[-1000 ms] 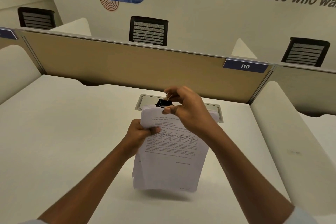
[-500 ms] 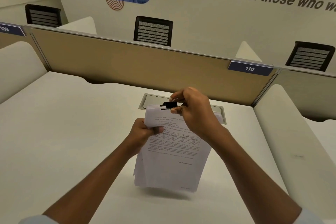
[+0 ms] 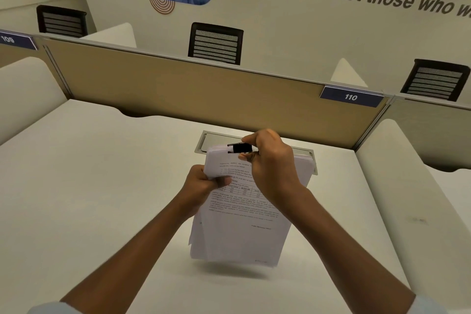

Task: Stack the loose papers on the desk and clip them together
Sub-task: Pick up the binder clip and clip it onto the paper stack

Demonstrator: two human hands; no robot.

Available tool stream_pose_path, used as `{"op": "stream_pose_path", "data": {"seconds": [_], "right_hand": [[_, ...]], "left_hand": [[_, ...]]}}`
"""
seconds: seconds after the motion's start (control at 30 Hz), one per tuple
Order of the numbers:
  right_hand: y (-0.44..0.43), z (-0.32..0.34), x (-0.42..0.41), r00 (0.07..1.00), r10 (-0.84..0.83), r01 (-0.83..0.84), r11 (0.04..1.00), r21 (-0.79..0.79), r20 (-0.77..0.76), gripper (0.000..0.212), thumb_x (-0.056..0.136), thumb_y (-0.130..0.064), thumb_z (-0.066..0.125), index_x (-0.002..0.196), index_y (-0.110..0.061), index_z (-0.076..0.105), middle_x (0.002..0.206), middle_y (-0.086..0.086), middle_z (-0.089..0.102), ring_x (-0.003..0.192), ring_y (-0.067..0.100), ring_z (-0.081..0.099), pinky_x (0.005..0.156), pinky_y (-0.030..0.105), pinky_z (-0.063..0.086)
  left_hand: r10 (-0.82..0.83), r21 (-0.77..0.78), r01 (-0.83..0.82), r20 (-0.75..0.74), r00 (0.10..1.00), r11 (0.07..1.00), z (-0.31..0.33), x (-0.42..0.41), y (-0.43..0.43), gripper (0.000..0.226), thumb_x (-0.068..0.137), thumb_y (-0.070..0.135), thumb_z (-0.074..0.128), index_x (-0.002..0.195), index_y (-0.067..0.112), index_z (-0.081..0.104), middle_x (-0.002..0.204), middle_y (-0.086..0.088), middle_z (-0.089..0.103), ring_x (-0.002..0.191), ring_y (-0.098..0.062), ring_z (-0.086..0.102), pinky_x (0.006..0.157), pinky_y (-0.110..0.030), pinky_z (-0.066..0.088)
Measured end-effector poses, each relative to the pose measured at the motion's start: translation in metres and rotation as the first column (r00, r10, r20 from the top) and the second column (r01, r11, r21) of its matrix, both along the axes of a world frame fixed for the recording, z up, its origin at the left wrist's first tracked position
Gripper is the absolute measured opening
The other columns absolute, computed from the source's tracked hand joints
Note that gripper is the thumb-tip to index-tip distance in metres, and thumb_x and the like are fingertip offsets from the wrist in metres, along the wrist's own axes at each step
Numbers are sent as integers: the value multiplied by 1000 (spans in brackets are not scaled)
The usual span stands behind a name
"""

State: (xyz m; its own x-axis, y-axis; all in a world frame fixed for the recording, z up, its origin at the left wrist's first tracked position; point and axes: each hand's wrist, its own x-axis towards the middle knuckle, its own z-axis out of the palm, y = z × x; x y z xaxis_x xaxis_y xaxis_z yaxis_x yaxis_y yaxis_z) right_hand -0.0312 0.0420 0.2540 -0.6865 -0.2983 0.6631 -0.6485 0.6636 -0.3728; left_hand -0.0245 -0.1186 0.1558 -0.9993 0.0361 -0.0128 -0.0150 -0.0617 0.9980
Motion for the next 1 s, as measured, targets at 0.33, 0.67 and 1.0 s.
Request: {"op": "stream_pose_path", "data": {"seconds": [0.33,0.67,1.0], "right_hand": [[-8,0,7,1000,-20,20,1000,22,6,23,65,13,76,82,3,63,78,17,66,60,29,67,51,31,57],[-7,13,7,978,-22,29,999,-32,209,20,77,13,65,95,5,65,100,20,66,81,32,70,73,42,60],[-8,22,11,951,-11,6,1000,15,308,24,80,12,64,101,1,65,104,14,65,83,22,70,76,27,58]], "left_hand": [[60,-71,-62,-34,998,996,2,3,3,17,79,15,75,90,26,68,75,12,74,72,-19,72,62,-23,58],[68,-159,-83,-100,993,984,7,3,-3,26,84,4,68,84,30,68,71,21,73,71,-4,71,59,-16,56],[64,-203,-92,-142,988,975,12,6,-5,25,84,4,68,87,29,66,76,16,70,73,2,69,61,-12,55]]}}
